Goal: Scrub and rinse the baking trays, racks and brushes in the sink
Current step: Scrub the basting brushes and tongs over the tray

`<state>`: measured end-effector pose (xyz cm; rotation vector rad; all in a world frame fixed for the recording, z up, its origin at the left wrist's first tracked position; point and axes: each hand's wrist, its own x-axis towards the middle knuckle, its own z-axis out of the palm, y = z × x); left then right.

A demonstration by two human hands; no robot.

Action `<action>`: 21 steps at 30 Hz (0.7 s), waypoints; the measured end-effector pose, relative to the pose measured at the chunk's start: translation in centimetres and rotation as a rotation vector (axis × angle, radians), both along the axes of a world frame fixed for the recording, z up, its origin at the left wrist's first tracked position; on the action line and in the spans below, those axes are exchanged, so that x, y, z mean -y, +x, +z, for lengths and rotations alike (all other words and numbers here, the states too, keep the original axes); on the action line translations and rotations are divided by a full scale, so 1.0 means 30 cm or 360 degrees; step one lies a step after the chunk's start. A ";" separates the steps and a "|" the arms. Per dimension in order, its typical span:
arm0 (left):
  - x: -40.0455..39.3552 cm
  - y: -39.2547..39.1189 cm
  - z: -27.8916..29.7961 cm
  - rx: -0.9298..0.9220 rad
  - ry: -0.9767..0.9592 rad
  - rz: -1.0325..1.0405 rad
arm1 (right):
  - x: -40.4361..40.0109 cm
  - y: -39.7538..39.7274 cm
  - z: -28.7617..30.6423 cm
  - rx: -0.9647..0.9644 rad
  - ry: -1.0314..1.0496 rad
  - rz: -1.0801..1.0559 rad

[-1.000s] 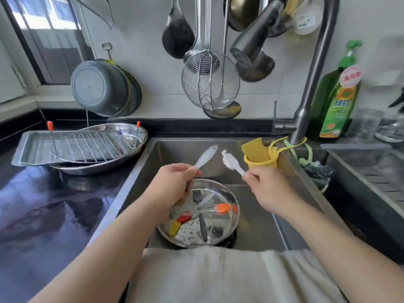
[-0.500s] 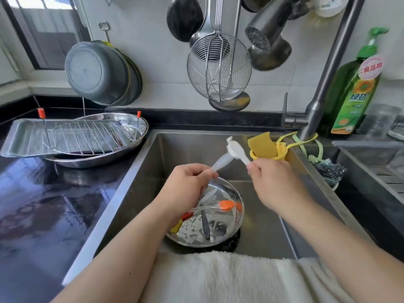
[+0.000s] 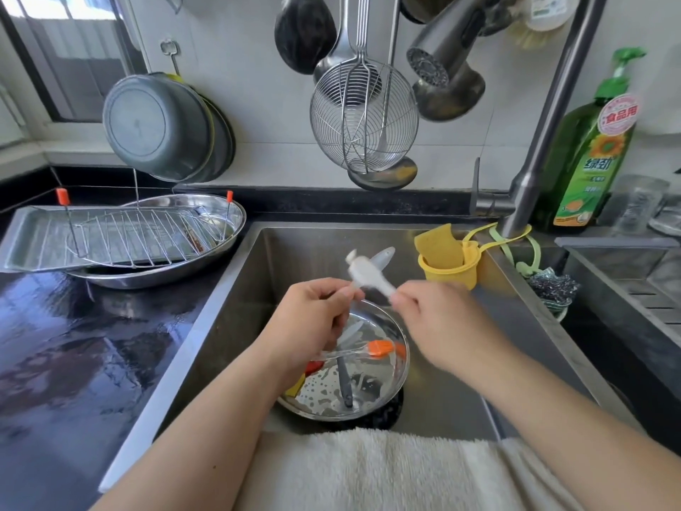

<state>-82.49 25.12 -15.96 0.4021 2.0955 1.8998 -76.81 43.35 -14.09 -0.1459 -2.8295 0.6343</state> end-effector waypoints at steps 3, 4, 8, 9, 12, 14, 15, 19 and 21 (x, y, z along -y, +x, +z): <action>-0.004 -0.001 -0.003 0.0056 0.0023 -0.0005 | -0.057 -0.014 0.012 -0.0080 0.0006 -0.0168; -0.005 -0.004 -0.007 0.0055 0.0022 -0.0007 | -0.045 -0.004 0.003 -0.0077 0.0022 -0.0089; -0.001 -0.015 -0.015 0.0124 0.0083 -0.0047 | -0.003 0.008 -0.013 -0.0008 0.0028 0.0069; -0.003 -0.013 -0.013 0.0207 0.0170 -0.0059 | -0.028 -0.002 -0.003 -0.0020 0.0007 -0.0017; -0.016 0.000 0.000 0.0404 0.0373 -0.0214 | -0.039 0.004 -0.001 -0.0038 0.0037 -0.0012; -0.018 0.003 0.005 0.0493 0.0536 -0.0276 | 0.011 0.027 -0.024 0.0024 0.0048 0.0188; -0.017 0.004 0.013 0.0543 0.0639 -0.0305 | 0.023 0.032 -0.025 0.0022 0.0023 0.0213; -0.002 0.015 0.040 0.0642 0.0849 -0.0516 | -0.020 -0.002 -0.011 -0.0083 -0.0101 0.0161; 0.001 0.003 0.036 0.0690 0.0961 -0.0437 | 0.002 0.017 -0.022 -0.0019 -0.0145 0.0314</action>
